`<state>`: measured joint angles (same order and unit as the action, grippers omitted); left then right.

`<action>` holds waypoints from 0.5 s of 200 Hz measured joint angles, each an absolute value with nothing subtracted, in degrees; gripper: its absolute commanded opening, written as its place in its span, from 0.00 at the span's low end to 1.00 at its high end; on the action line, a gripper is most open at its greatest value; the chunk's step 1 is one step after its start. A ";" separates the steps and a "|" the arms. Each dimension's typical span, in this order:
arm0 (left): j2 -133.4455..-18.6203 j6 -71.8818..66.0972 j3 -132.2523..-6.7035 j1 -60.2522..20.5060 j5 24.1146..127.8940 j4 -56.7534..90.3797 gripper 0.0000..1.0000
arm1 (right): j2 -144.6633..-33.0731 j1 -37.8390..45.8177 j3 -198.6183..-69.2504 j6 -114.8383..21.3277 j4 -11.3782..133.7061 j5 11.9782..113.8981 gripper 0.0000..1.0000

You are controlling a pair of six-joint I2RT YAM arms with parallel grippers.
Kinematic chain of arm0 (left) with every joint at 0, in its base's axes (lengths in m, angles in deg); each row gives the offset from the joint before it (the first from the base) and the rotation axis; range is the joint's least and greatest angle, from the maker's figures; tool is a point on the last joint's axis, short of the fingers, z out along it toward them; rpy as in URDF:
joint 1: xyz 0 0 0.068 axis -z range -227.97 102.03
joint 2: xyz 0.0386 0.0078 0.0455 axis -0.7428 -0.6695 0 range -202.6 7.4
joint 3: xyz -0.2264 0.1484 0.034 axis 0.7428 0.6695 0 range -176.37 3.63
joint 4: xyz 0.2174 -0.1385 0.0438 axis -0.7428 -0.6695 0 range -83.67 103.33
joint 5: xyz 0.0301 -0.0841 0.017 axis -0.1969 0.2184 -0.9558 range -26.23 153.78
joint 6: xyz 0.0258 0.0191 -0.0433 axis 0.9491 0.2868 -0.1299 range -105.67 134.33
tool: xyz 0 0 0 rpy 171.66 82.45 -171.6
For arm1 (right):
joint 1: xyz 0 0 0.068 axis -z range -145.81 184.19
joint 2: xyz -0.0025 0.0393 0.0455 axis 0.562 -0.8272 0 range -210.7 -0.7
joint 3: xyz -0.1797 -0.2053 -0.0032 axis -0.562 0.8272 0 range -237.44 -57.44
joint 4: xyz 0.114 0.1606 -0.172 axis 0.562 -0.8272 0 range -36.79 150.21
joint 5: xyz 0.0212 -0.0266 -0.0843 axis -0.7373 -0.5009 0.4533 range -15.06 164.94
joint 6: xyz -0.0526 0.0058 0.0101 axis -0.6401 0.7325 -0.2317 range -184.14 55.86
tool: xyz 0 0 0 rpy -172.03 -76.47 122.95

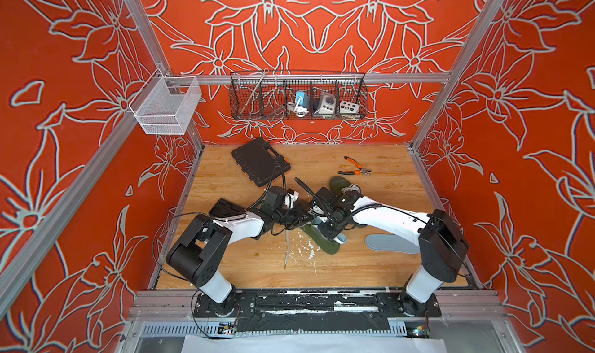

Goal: Insert the insole into the shoe

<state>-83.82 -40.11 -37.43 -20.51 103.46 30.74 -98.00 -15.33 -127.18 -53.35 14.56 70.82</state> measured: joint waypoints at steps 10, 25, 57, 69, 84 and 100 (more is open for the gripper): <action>-83.82 -40.13 -37.43 -20.51 103.46 30.92 0.00 | -98.33 -15.30 -127.18 -53.09 15.18 70.82 0.31; -83.85 -40.15 -37.43 -20.51 103.48 31.00 0.00 | -98.46 -15.30 -127.13 -52.02 15.81 70.58 0.46; -83.85 -40.13 -37.43 -20.49 103.72 30.98 0.00 | -96.43 -15.33 -125.50 -51.10 16.49 69.83 0.65; -83.85 -40.13 -37.43 -20.33 103.96 30.98 0.00 | -94.90 -15.33 -124.42 -50.80 16.62 69.42 0.68; -83.82 -40.13 -37.43 -20.20 103.98 30.96 0.00 | -92.84 -15.33 -123.29 -50.03 16.42 69.00 0.71; -83.82 -40.11 -37.43 -20.16 104.02 30.96 0.00 | -91.09 -15.33 -122.37 -49.48 15.81 68.70 0.74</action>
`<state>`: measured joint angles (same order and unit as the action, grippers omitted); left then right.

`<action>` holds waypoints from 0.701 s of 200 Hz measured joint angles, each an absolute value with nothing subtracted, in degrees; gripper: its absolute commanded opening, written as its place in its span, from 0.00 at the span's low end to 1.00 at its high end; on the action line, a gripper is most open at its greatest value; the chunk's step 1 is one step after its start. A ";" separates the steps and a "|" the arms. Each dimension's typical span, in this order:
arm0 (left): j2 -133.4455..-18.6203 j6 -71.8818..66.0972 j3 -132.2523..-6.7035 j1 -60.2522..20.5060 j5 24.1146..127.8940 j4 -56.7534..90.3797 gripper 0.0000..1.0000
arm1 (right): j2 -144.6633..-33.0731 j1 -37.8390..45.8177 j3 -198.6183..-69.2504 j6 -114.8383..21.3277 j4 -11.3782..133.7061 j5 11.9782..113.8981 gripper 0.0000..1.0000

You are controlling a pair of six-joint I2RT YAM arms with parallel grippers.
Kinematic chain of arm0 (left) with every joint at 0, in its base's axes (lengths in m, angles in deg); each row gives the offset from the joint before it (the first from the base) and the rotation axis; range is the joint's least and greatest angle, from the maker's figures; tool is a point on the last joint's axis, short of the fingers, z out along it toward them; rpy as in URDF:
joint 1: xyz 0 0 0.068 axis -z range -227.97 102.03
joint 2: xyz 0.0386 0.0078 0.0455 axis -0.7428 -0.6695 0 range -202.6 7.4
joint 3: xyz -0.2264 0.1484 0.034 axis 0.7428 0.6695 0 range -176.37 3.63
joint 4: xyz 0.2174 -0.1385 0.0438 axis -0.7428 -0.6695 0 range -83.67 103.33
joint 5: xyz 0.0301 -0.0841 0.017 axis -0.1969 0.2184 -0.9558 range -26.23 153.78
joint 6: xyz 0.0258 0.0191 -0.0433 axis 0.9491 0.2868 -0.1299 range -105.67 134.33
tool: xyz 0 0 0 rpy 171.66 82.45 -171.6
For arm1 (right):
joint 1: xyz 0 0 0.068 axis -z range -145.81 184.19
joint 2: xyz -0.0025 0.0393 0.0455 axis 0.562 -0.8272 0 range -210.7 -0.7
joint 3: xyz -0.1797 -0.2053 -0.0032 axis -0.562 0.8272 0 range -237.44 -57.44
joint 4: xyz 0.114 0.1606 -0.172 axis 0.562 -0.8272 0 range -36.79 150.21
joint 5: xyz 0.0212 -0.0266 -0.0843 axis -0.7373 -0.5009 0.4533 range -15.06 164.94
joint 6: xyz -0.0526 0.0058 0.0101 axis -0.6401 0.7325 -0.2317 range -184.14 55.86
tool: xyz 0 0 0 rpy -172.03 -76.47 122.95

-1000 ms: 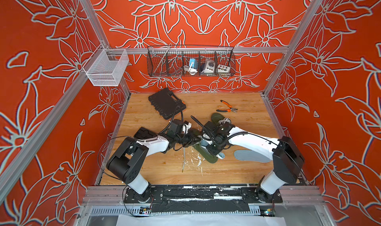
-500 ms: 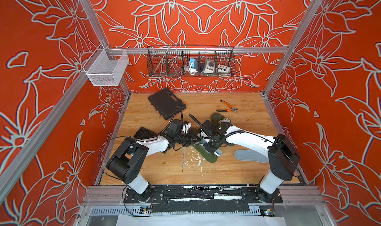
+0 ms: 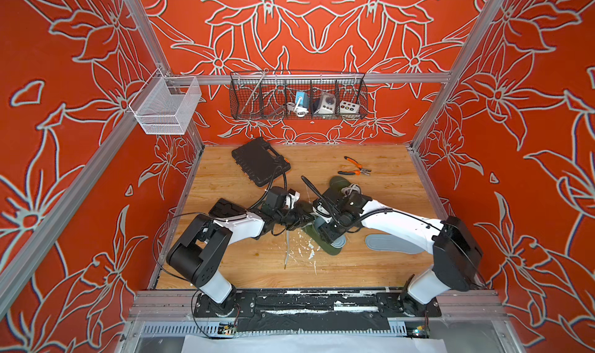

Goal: Insert the insole into the shoe

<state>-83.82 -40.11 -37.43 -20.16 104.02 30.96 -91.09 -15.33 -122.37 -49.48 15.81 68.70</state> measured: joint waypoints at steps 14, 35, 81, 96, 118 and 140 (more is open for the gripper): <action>-83.82 -40.11 -37.43 -20.16 104.02 30.94 0.00 | -90.15 -15.33 -121.60 -49.20 15.13 68.70 0.75; -83.85 -40.11 -37.43 -20.16 104.02 30.94 0.00 | -89.28 -15.33 -120.51 -48.85 14.11 68.70 0.75; -83.82 -40.09 -37.43 -20.16 104.02 30.92 0.00 | -89.02 -15.37 -118.96 -48.68 12.79 68.76 0.69; -83.85 -40.09 -37.43 -20.16 104.02 30.92 0.00 | -89.02 -15.39 -118.85 -48.52 12.55 68.85 0.61; -83.82 -40.09 -37.43 -20.16 104.07 30.92 0.00 | -88.84 -15.74 -118.85 -48.92 12.49 69.20 0.55; -83.85 -40.09 -37.43 -20.16 104.11 30.89 0.00 | -88.60 -16.00 -118.87 -49.27 12.44 69.66 0.48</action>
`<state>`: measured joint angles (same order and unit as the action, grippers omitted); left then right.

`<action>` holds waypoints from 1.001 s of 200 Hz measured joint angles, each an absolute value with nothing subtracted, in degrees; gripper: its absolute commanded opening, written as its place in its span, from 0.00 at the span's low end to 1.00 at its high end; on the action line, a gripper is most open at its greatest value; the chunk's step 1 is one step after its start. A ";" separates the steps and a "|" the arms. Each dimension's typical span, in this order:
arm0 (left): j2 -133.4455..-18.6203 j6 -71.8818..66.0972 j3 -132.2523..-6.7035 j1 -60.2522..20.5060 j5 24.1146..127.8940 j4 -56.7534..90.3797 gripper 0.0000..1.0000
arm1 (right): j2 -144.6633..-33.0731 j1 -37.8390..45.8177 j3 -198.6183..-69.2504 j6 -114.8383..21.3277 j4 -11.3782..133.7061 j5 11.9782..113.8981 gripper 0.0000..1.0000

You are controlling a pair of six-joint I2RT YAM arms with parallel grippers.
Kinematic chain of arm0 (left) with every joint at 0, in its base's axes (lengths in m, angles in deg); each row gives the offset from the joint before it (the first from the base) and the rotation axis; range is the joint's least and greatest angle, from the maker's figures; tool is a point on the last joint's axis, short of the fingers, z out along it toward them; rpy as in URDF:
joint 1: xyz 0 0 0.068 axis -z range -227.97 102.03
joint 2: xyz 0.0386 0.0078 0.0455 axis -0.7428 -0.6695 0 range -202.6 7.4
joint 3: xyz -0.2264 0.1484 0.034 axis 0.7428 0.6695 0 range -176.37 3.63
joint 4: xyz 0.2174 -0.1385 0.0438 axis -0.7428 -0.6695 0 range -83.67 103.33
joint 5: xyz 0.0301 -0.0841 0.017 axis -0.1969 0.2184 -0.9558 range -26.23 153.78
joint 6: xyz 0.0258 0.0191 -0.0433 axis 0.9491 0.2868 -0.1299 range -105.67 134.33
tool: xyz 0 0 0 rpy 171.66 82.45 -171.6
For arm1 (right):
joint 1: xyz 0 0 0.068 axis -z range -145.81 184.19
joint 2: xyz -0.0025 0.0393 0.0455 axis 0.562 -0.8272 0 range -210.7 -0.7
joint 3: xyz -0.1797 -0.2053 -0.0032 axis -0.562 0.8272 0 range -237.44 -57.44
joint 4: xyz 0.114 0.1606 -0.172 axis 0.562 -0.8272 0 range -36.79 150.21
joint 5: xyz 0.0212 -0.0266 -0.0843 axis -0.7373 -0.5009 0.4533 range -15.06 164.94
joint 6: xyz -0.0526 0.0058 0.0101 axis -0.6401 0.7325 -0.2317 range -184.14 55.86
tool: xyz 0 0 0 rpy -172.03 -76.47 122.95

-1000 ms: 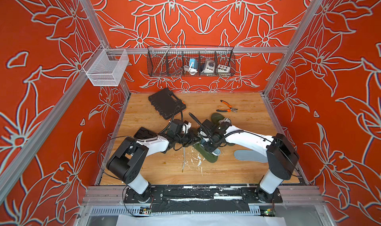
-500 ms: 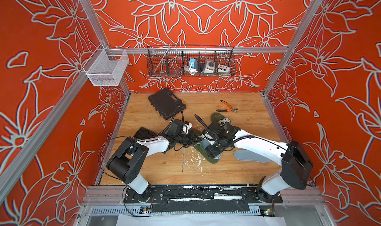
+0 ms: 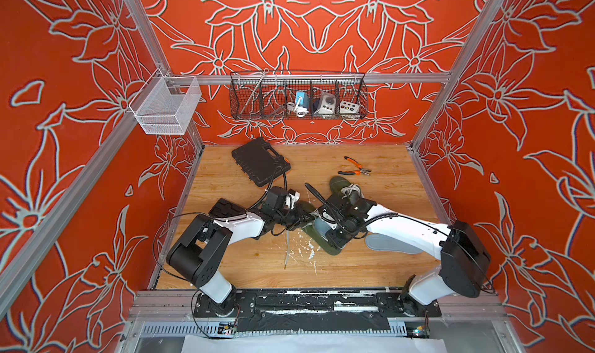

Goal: Insert the insole into the shoe

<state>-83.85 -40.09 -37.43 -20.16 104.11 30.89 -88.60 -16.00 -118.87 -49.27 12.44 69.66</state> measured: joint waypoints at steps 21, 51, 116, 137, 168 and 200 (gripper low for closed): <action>-83.85 -40.09 -37.43 -20.16 104.13 30.89 0.00 | -88.60 -16.11 -119.09 -49.44 12.38 70.12 0.40; -83.85 -40.09 -37.43 -20.16 104.13 30.89 0.00 | -88.62 -16.24 -119.53 -49.79 12.29 70.64 0.27; -83.85 -40.09 -37.43 -20.16 104.16 30.89 0.00 | -88.89 -16.24 -119.86 -49.55 12.40 70.64 0.12; -83.85 -40.11 -37.43 -20.14 104.16 30.89 0.00 | -89.41 -16.24 -120.51 -49.59 12.31 70.60 0.11; -83.85 -40.11 -37.43 -20.12 104.16 30.92 0.00 | -91.29 -16.22 -121.52 -49.62 12.62 70.51 0.10; -83.85 -40.11 -37.43 -20.12 104.16 30.94 0.00 | -92.99 -15.76 -123.00 -49.55 13.95 69.99 0.10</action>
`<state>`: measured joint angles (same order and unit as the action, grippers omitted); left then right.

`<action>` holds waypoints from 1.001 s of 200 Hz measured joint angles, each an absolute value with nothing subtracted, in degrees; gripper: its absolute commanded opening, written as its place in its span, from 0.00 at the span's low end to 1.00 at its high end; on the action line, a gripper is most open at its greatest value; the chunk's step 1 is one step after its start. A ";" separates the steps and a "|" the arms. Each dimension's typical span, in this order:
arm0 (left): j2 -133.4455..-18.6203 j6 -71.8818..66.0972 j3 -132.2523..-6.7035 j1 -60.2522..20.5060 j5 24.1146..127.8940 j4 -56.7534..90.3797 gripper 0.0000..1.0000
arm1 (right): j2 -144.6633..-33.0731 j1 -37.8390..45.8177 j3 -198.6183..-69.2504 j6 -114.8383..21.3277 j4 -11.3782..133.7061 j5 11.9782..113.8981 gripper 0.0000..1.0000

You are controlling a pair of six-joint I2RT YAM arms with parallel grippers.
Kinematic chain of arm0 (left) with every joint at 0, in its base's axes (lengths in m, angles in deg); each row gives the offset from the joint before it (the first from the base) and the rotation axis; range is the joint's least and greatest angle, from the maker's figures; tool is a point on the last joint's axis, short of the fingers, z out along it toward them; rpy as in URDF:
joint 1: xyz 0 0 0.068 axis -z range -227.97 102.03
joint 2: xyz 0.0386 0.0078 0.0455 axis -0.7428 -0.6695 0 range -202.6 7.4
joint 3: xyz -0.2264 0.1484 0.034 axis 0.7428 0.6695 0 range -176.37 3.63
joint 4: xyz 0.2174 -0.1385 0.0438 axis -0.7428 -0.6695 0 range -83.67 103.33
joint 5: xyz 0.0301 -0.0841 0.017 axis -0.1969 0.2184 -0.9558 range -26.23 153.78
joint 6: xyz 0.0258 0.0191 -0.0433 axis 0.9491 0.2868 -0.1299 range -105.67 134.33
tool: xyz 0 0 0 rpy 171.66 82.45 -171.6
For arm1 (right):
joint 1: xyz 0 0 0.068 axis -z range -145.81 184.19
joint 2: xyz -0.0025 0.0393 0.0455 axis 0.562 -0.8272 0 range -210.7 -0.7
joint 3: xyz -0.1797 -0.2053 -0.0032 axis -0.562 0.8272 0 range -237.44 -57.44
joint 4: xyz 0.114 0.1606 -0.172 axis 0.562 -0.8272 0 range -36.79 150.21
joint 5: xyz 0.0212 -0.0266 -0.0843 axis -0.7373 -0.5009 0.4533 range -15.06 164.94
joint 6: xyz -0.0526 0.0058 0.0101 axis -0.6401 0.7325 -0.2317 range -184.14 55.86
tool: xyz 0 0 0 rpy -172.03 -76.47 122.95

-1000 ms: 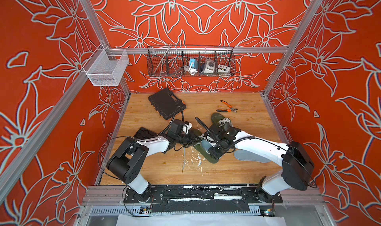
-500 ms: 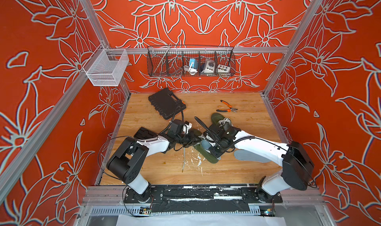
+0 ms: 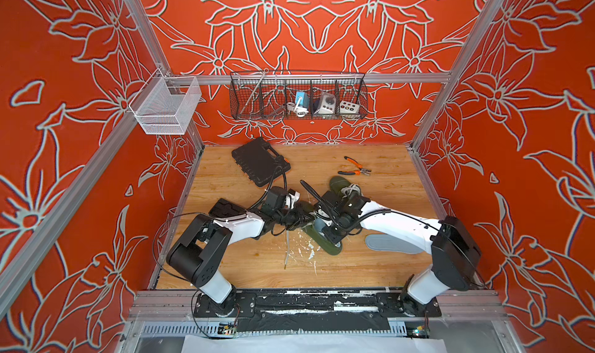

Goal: Insert the insole into the shoe

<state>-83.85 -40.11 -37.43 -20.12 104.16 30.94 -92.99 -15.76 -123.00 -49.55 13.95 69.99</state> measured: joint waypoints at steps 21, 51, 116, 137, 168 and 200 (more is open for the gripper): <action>-83.85 -40.13 -37.43 -20.09 104.16 30.96 0.00 | -94.09 -15.26 -123.53 -49.46 14.83 68.98 0.10; -83.85 -40.13 -37.43 -20.09 104.02 31.00 0.00 | -95.62 -14.67 -123.53 -49.11 15.64 67.98 0.10; -83.85 -40.09 -37.43 -20.09 103.76 30.98 0.00 | -95.27 -14.21 -122.26 -48.24 16.84 67.30 0.46; -83.85 -40.00 -37.43 -20.05 103.76 30.89 0.00 | -93.48 -14.17 -120.77 -47.78 17.36 67.15 0.56; -83.85 -39.69 -37.43 -19.83 103.63 30.87 0.00 | -91.07 -14.17 -120.53 -47.30 16.05 67.52 0.66; -83.85 -39.65 -37.43 -19.83 103.59 30.85 0.00 | -87.86 -14.17 -120.53 -47.06 13.65 68.68 0.69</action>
